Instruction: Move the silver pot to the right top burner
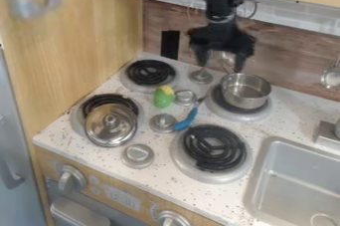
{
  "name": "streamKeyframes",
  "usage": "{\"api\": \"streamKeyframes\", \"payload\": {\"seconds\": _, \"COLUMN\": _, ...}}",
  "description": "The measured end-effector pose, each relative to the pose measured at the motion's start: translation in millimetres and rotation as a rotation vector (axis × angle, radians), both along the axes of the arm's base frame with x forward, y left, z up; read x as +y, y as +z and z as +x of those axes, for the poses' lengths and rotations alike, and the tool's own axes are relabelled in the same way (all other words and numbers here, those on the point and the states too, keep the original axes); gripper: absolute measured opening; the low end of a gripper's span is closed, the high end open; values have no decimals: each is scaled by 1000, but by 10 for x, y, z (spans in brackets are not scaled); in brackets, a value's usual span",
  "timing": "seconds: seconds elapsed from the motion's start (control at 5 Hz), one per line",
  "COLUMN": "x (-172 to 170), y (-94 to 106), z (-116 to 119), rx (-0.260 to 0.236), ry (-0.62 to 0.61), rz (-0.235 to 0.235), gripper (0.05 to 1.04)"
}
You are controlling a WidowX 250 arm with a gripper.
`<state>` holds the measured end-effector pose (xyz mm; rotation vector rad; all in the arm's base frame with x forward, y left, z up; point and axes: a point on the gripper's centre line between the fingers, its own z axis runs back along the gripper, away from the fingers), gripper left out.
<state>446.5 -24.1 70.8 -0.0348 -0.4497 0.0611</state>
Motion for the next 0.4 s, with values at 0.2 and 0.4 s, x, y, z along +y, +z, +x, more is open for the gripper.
{"api": "streamKeyframes", "payload": {"seconds": 0.2, "x": 39, "y": -70, "z": -222, "rx": 157, "ry": -37, "rz": 29, "gripper": 999}}
{"api": "streamKeyframes", "payload": {"seconds": 0.4, "x": 110, "y": -88, "z": -244, "rx": 229, "ry": -68, "rz": 89, "gripper": 999}}
